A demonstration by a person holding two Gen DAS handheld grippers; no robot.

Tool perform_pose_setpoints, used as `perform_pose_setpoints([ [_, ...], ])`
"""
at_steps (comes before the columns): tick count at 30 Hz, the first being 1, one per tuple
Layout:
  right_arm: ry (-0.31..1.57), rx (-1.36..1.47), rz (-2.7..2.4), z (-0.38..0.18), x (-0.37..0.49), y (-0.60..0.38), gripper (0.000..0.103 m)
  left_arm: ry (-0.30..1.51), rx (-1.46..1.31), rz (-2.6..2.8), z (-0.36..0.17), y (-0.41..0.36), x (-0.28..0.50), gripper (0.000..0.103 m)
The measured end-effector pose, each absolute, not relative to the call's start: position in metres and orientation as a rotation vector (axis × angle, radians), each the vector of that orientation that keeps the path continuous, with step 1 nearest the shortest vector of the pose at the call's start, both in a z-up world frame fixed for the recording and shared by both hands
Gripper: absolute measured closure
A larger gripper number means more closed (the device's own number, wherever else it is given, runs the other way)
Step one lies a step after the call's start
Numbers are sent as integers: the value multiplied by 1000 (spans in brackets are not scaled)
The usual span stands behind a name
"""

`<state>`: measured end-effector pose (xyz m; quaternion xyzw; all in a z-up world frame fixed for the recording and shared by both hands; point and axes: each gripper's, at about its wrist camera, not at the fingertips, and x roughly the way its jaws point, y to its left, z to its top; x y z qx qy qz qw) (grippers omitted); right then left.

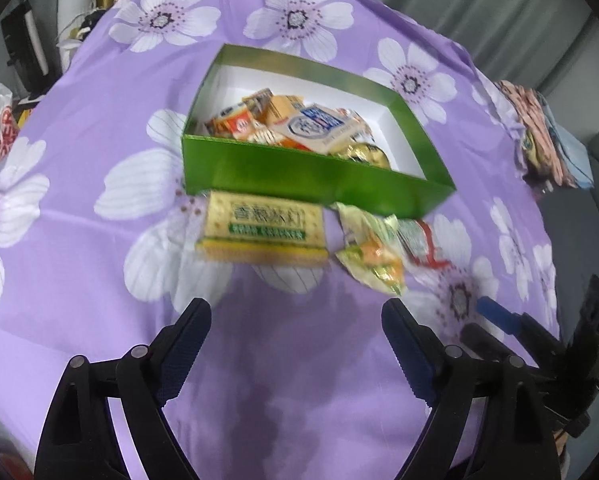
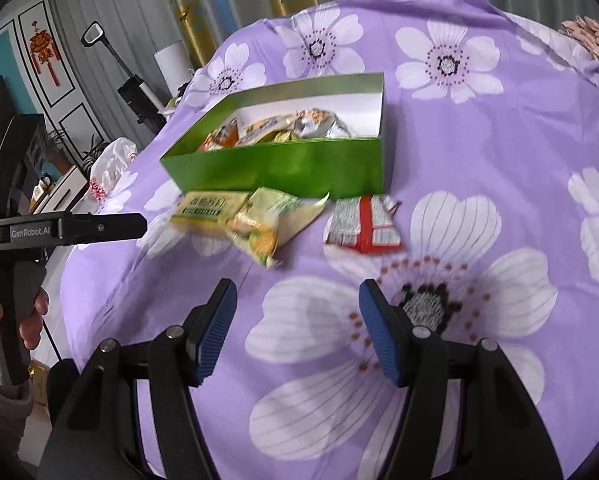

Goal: Organize snacks
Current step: 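Move the left tool toward the pale green-and-yellow snack bag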

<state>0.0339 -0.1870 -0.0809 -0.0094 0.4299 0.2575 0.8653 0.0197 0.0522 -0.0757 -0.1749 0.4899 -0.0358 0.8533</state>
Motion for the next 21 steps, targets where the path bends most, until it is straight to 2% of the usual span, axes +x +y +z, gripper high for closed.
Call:
perform_pose_setpoints([
  [7, 905, -18, 587, -83, 24, -175, 38, 1035, -295, -70, -74, 38, 6, 16],
  [12, 891, -31, 630, -80, 18, -168, 30, 1026, -290, -52, -71, 37, 0, 16],
  [15, 886, -47, 647, -79, 16, -164, 28, 1005, -289, -53, -67, 36, -3, 15],
  [17, 879, -51, 646, -77, 14, -164, 26, 1001, -296, -54, -67, 35, -2, 6],
  [21, 875, -27, 643, -78, 13, -167, 25, 1000, -298, -71, -67, 32, 0, 5],
])
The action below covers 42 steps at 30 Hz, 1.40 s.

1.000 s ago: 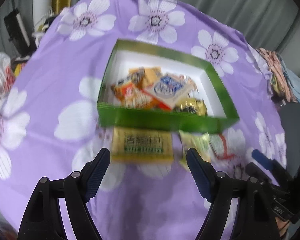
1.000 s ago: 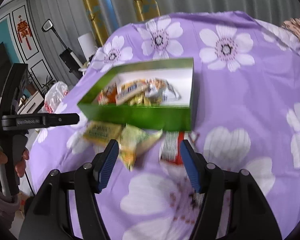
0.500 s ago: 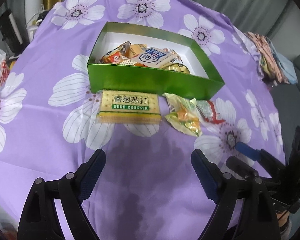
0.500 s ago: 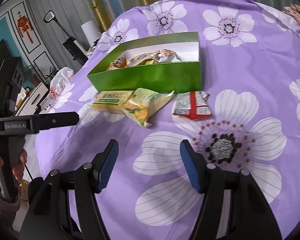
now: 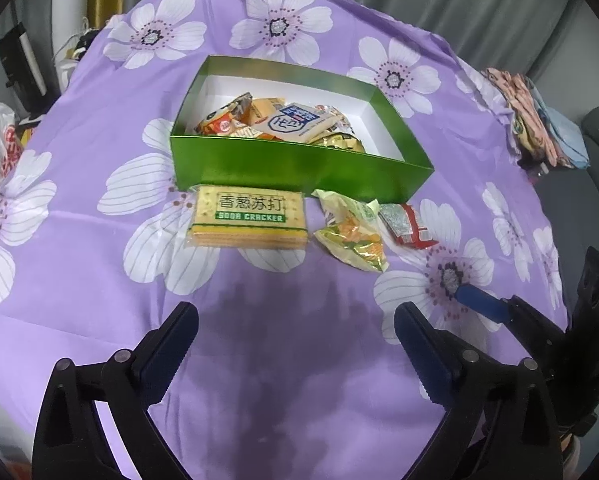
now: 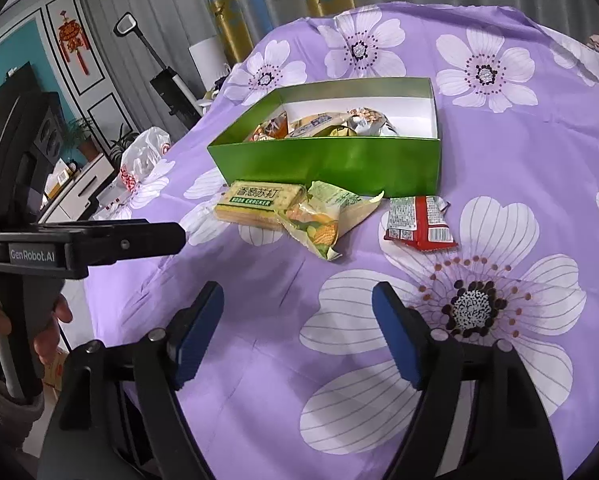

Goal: Organize snacks
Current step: 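Move the left tool toward the pale green-and-yellow snack bag, then close the left tool on the pale green bag and lift it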

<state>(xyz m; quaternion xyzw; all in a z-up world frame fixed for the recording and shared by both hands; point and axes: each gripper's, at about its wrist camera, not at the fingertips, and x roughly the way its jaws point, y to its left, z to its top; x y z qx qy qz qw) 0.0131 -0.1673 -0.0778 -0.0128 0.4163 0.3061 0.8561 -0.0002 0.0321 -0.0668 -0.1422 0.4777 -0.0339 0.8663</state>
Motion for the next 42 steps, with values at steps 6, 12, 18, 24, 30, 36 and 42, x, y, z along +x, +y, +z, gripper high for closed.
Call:
perform_pose_setpoints([
  [6, 901, -6, 639, -86, 17, -167, 25, 992, -304, -95, -70, 31, 2, 5],
  [12, 921, 22, 658, -96, 21, -165, 25, 1012, -392, -128, -85, 41, 4, 5],
  [18, 933, 22, 649, -105, 32, -164, 25, 1000, -372, -131, -91, 40, 11, 5],
  [24, 930, 21, 649, -110, 46, -160, 27, 969, -316, -174, -88, 30, 31, 5],
  [30, 933, 8, 669, -113, 63, -149, 35, 959, -262, -205, -88, 15, 57, 5],
  [36, 949, 12, 667, -119, 80, -142, 40, 960, -228, -256, -91, 0, 78, 6],
  [42, 982, 30, 686, -127, 91, -139, 48, 990, -234, -334, -100, -7, 94, 14],
])
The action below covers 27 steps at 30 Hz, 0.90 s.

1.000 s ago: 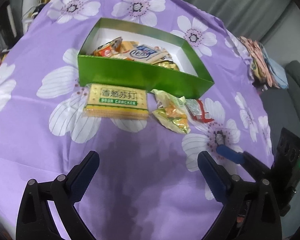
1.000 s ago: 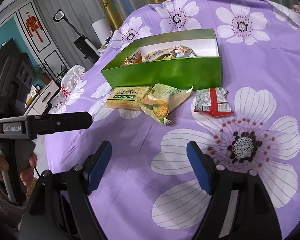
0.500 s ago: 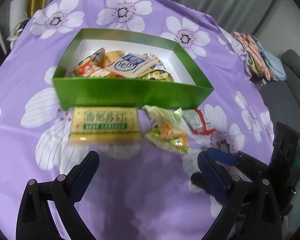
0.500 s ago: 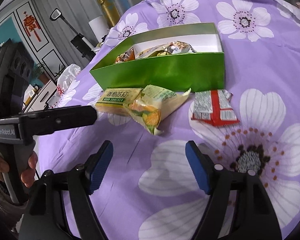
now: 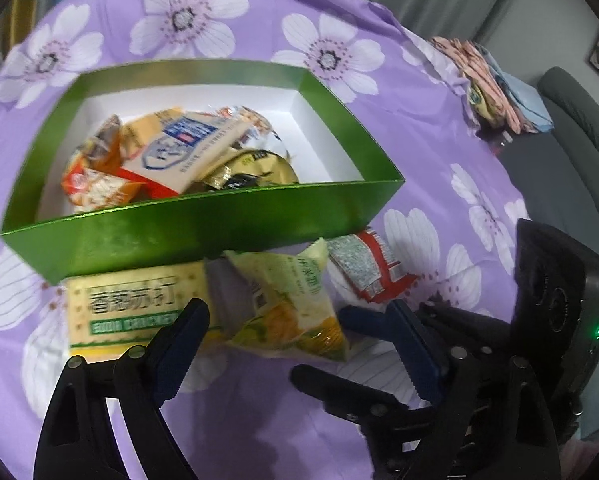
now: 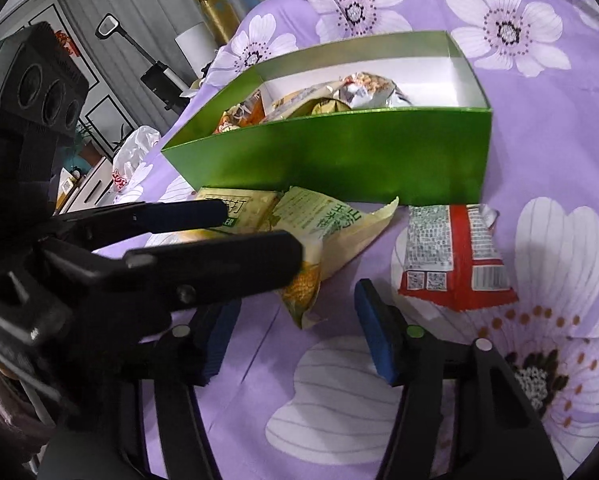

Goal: Organize snacks
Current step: 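Close the left tool on the pale green bag and lift it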

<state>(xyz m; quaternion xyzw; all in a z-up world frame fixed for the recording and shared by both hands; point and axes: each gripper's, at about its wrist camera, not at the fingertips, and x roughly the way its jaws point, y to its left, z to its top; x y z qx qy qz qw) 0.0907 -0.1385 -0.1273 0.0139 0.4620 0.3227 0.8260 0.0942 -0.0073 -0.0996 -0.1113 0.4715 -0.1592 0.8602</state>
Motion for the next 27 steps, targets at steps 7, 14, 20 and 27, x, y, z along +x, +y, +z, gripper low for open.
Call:
perform_pose_setpoints([
  [7, 990, 35, 703, -130, 96, -136, 61, 1041, -245, -380, -111, -9, 102, 42],
  [14, 992, 35, 723, -134, 96, -133, 73, 1062, -269, -382, -117, -8, 102, 49],
  [20, 978, 10, 732, -131, 91, -134, 84, 1059, -258, -385, -114, -11, 95, 55],
  [27, 953, 30, 729, -118, 76, -138, 84, 1040, -266, -388, -103, -12, 78, 55],
])
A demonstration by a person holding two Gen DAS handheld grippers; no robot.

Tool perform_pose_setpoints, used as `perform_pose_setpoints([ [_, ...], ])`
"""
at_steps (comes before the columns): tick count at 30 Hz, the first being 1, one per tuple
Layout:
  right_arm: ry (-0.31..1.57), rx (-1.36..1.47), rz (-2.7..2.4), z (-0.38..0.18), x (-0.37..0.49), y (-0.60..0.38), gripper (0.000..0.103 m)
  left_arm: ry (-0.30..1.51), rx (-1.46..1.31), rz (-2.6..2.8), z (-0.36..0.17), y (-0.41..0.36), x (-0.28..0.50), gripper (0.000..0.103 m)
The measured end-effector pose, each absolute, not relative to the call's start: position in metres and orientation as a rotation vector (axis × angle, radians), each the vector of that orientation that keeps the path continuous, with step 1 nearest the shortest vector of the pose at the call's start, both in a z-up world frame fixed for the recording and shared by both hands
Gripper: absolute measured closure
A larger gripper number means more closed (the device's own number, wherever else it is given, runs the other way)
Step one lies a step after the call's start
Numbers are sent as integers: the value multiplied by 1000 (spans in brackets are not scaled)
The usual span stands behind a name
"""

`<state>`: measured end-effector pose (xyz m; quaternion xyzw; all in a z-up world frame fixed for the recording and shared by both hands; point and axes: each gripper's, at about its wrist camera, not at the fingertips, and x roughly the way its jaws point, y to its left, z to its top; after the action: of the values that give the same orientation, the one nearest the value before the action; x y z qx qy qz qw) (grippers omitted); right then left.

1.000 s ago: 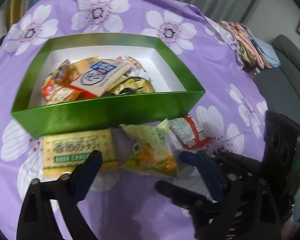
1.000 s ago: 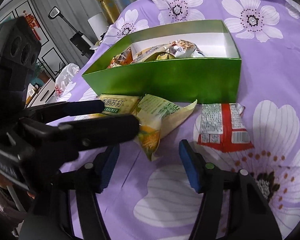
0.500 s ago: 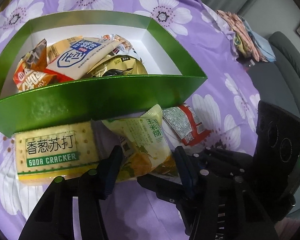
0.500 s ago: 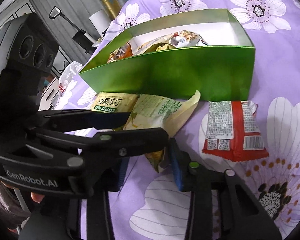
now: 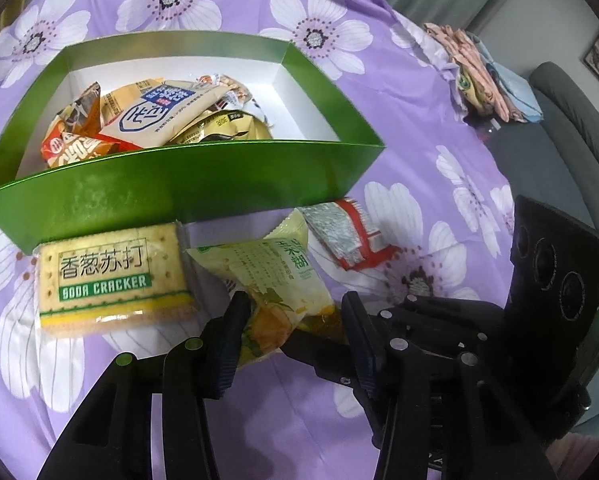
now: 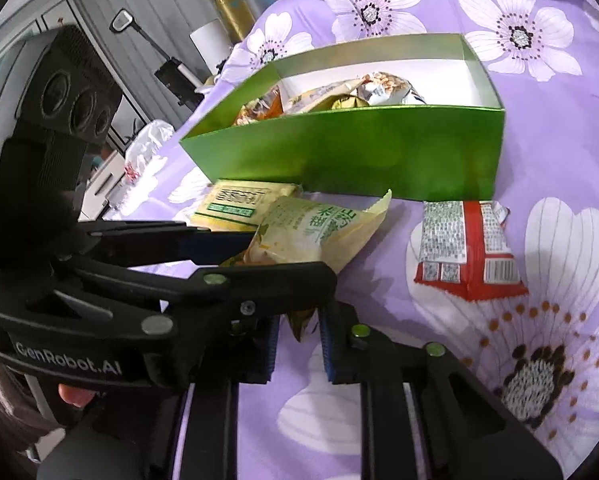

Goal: Organize snacks
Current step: 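Close the left tool on the pale green bag and lift it, then carry the pale green bag over the green box with the left tool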

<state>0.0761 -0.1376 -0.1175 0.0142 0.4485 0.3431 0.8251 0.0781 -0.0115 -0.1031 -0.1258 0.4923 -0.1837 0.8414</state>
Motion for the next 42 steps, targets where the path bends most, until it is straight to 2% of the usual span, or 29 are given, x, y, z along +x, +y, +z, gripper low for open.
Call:
perform_pose_setpoints([
  [25, 726, -98, 751, -25, 0, -128, 84, 823, -217, -370, -8, -17, 5, 55],
  [42, 595, -137, 756, 18, -10, -121, 84, 690, -181, -365, 38, -10, -9, 55],
])
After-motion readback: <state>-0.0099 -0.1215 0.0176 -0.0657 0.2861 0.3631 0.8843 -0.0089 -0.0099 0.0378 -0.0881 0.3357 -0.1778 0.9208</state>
